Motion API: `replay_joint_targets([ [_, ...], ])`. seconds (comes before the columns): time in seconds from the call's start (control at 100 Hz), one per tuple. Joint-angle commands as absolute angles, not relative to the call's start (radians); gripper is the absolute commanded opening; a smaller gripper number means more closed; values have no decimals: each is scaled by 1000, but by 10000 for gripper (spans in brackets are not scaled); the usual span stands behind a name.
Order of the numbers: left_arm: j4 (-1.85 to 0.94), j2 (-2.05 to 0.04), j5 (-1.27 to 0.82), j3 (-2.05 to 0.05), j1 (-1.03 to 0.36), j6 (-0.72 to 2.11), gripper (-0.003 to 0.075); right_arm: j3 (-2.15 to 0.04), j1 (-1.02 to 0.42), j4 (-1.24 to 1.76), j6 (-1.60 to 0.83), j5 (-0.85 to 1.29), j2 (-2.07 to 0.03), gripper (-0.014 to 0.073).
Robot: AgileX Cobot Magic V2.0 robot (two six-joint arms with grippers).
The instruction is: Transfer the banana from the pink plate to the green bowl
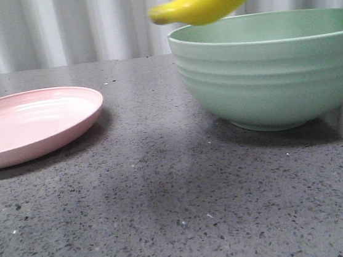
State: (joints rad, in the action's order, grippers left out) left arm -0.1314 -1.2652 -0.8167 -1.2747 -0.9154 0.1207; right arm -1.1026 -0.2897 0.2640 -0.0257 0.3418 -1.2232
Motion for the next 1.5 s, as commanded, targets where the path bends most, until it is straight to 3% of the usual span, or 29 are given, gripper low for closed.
replay_joint_targets([
  [0.0,-140,-1235,-765,-1310,-922,116,484,-1140,-270,190,-34,272,-1190,-69],
  [0.23,-140,-1235,-751,-1310,-922,114,484,-1135,-268,88,-34,343,-1224,-32],
  [0.46,-140,-1235,-746,-1310,-922,113,484,-1133,-268,86,-34,417,-1308,319],
  [0.71,-140,-1235,-746,-1310,-922,111,483,-1133,-268,75,-34,401,-1318,345],
  [0.83,-140,-1235,-745,-1310,-922,108,468,-1135,-268,73,-34,423,-1296,345],
  [0.91,-140,-1235,-743,-1310,-922,108,415,-1135,-268,54,-34,445,-1273,328],
  [0.98,-140,-1235,-744,-1310,-922,106,311,-1135,-268,52,-34,466,-1245,247],
  [1.15,-140,-1235,-744,-1310,-922,104,-20,-1132,-268,25,-34,527,-1165,-71],
  [1.49,-140,-1212,-740,-1299,-922,101,-20,-925,-268,25,-34,489,-883,-64],
])
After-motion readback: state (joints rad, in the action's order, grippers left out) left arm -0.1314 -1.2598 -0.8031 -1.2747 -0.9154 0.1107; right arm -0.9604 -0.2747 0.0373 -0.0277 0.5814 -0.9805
